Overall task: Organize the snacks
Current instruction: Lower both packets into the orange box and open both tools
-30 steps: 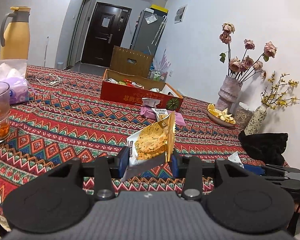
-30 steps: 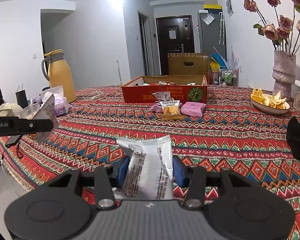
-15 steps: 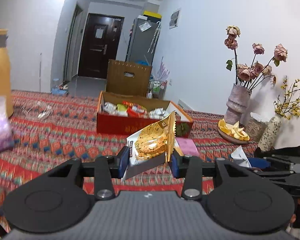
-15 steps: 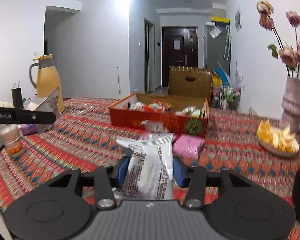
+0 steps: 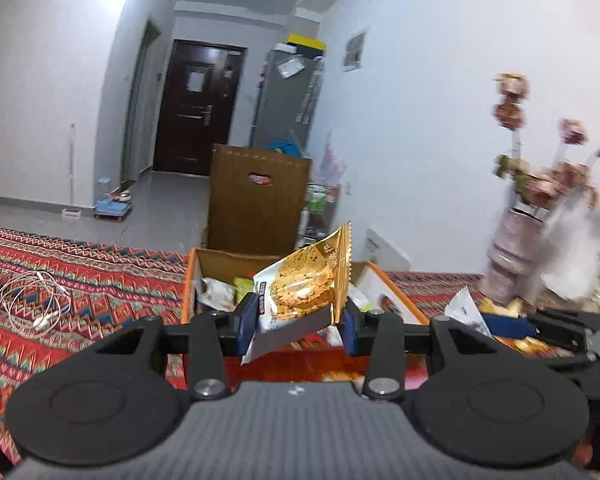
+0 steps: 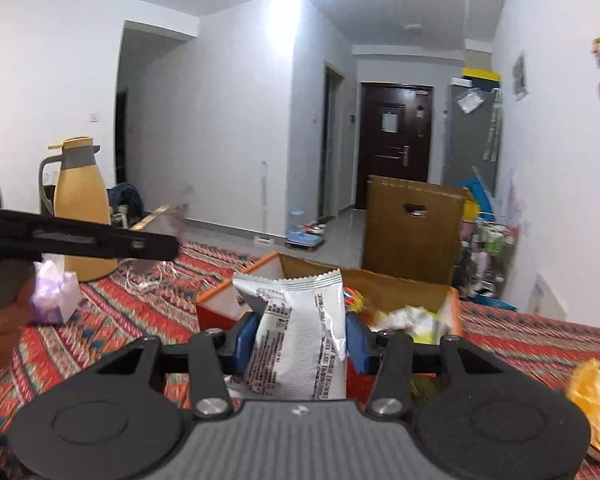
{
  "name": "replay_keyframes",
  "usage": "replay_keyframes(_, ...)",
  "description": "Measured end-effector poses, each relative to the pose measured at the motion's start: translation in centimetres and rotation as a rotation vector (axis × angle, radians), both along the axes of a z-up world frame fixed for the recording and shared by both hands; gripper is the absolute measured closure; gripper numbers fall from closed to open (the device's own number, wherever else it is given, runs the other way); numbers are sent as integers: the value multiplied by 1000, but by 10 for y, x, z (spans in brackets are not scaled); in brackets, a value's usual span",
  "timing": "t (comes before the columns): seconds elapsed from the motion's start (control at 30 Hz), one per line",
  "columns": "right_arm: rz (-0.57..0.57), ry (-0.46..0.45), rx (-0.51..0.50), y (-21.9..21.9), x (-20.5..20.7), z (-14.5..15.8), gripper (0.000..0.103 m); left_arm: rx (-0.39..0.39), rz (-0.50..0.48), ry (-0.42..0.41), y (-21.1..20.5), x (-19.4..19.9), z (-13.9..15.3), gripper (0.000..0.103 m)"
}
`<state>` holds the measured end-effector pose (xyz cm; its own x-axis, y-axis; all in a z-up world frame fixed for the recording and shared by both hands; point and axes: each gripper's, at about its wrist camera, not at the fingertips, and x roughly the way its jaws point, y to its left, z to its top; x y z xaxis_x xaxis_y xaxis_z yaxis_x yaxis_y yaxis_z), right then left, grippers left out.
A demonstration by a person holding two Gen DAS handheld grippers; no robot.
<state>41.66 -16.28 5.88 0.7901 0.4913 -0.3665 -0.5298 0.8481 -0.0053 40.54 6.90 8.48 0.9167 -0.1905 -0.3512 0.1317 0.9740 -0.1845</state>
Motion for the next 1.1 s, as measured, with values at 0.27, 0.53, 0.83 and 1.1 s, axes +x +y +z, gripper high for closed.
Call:
replay_keyframes(0.27,-24,33,37,50,101,-27,57,-25,58,83,12,99,-38,61)
replay_keyframes(0.53,-77,121,67,80,163,-77,55,-8,85,214,30,141,-92,60)
replay_keyframes(0.83,-55,149,40,87,164,-81,40,-30,68,172,37,137,-80,41)
replay_keyframes(1.1,-82,46,29,47,103,-29,33,10,70,64,24,83,-32,32)
